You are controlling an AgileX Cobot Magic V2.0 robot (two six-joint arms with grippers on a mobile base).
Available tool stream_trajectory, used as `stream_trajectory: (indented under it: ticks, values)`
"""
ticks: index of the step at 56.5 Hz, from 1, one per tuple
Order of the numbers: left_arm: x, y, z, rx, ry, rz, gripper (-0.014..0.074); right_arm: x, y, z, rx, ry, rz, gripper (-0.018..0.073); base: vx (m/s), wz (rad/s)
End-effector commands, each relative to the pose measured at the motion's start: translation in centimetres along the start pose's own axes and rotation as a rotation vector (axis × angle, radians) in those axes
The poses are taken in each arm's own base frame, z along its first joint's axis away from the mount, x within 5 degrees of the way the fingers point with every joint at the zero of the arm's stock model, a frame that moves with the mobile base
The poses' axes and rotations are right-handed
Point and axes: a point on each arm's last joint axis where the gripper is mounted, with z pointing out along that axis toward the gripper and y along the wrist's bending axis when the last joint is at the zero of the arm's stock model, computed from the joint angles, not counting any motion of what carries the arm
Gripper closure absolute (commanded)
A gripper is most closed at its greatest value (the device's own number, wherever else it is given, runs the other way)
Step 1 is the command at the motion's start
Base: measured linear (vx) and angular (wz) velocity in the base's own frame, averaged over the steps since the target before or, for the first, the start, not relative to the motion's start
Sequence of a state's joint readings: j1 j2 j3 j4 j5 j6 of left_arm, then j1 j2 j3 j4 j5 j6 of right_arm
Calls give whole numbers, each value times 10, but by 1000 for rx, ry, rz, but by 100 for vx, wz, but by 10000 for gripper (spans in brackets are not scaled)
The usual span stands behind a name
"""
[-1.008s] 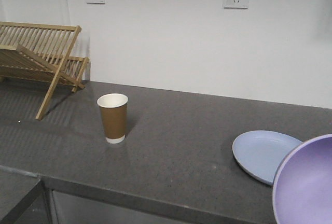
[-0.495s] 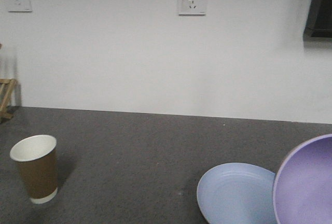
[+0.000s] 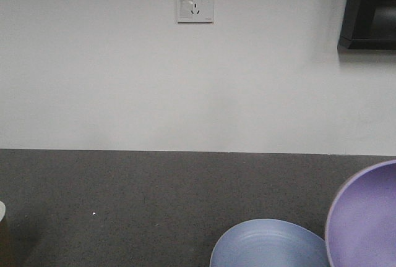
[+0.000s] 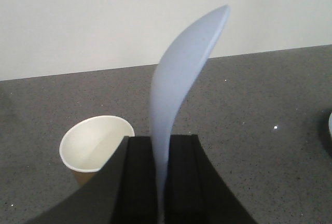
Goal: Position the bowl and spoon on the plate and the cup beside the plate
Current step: 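Drive the base holding spoon and bowl to the counter with the blue plate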
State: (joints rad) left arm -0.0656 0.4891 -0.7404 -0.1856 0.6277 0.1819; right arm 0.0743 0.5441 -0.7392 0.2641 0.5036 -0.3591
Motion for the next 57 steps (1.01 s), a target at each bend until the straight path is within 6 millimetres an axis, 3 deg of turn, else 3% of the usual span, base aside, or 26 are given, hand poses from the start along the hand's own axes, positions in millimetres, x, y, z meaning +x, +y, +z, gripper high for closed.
stream_trajectory:
  ticks: [1,57]
  values:
    - [-14,1,-3,-7,-100,-19,596,-16,-3,-4,34,-111,-5,568,7,-1]
    - [-14,1,-3,-7,-100,-19,596,-17,-1,-4,10,-120,47,568,1,0]
